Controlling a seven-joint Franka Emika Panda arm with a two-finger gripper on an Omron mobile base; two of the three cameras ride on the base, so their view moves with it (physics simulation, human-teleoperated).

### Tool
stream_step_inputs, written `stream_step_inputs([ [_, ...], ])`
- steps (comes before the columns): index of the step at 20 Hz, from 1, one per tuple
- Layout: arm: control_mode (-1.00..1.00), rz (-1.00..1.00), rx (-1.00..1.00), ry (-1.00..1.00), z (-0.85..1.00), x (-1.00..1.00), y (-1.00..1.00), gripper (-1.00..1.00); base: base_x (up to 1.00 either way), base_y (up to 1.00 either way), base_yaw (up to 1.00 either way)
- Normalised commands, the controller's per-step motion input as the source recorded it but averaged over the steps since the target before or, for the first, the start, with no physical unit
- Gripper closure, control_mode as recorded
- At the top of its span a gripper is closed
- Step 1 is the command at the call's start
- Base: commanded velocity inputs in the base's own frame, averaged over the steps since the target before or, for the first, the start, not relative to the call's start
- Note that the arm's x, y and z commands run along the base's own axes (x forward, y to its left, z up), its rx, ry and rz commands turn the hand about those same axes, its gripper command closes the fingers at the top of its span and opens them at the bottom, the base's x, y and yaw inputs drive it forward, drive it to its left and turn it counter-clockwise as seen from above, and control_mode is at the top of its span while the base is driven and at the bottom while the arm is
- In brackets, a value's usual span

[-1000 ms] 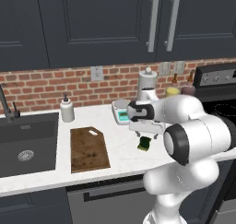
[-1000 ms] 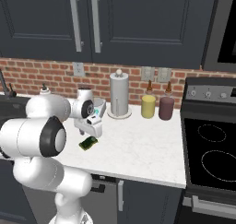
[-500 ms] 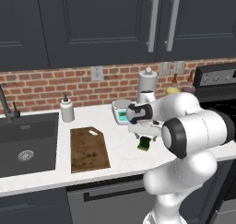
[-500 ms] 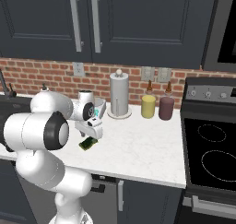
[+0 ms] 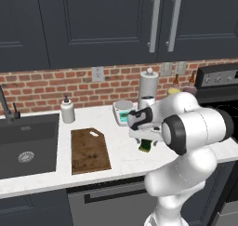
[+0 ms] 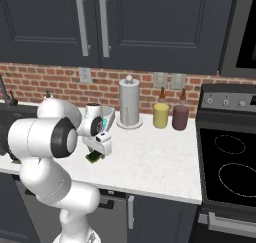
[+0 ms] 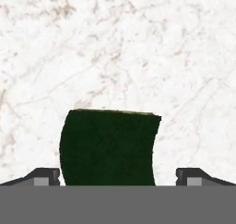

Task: Pick up the sponge from the counter and clean the cutting board by briefly scrubbing or pressing down on the cutting board. Once finished, release the sponge.

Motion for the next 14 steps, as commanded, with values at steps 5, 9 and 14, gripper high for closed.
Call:
stream_step_inputs([
  [5,-1.0,0.0,0.0,-0.06,-0.35,0.0,0.0,-1.0,0.0,0.0,0.0],
  [9,-1.0,0.0,0.0,-0.02,-0.31,0.0,0.03,1.0,0.0,0.0,0.0],
  [14,-1.0,0.0,0.0,0.0,-0.1,0.0,0.0,1.0,0.0,0.0,0.0],
])
